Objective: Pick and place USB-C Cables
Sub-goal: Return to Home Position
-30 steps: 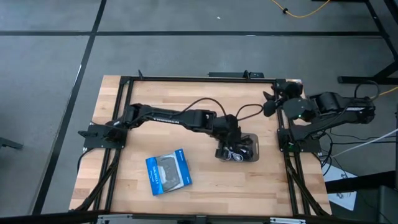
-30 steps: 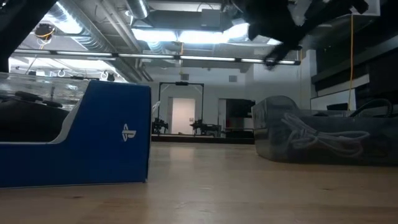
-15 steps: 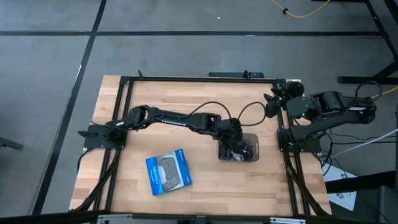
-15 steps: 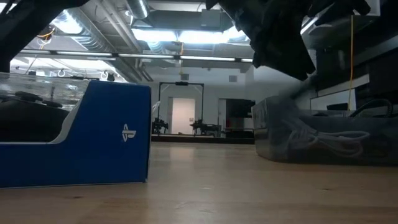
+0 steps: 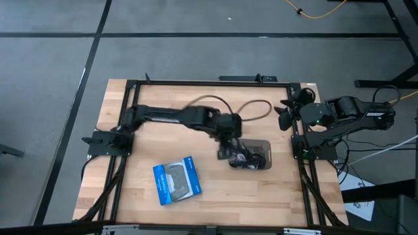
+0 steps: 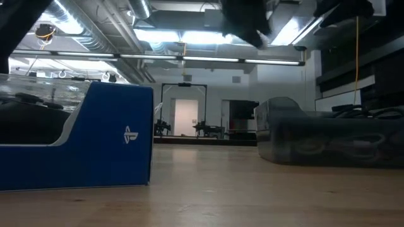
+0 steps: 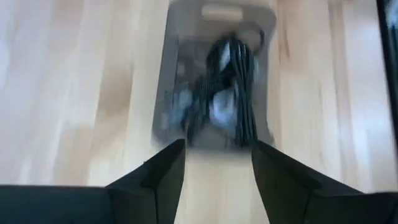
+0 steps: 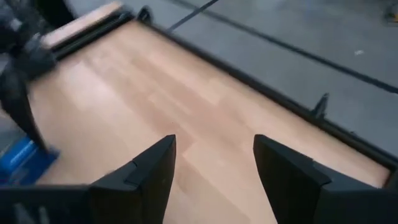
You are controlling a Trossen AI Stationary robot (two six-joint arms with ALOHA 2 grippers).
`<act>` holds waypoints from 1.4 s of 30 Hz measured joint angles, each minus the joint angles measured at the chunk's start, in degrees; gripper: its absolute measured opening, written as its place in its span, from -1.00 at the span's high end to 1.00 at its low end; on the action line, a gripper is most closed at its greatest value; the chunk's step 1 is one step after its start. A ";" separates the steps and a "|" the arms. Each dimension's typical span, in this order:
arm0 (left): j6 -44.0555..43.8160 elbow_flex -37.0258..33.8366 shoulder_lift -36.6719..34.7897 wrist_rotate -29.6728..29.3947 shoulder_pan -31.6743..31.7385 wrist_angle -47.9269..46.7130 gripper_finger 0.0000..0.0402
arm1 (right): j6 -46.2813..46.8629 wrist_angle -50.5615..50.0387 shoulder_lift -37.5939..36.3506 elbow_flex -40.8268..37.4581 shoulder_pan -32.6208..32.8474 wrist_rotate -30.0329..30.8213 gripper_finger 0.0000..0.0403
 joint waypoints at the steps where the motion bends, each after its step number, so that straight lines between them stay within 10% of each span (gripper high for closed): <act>1: 0.03 0.43 -1.59 0.06 -0.13 -3.35 0.12 | -1.23 -0.02 -0.01 0.00 0.00 -1.30 -0.09; 9: -4.19 -0.34 -16.66 -6.63 -1.98 -24.34 0.11 | -4.25 4.48 -0.64 -0.85 2.22 -4.82 -0.09; 14: -7.43 -13.42 -33.31 -15.15 -6.17 -23.04 0.11 | -4.60 13.91 -7.85 -10.96 9.43 -3.98 -0.09; 23: -11.59 -69.98 -74.31 -15.58 -14.70 20.05 0.11 | -23.45 63.11 -26.12 -45.98 22.22 -4.24 -0.09; 29: -6.77 -100.55 -94.40 -8.72 -13.31 53.77 0.11 | -42.67 97.50 -27.14 -64.19 23.11 -23.64 -0.09; 42: -5.95 -121.91 -111.77 1.68 -7.54 70.31 0.11 | -41.01 95.40 -25.92 -64.83 13.47 -38.04 -0.09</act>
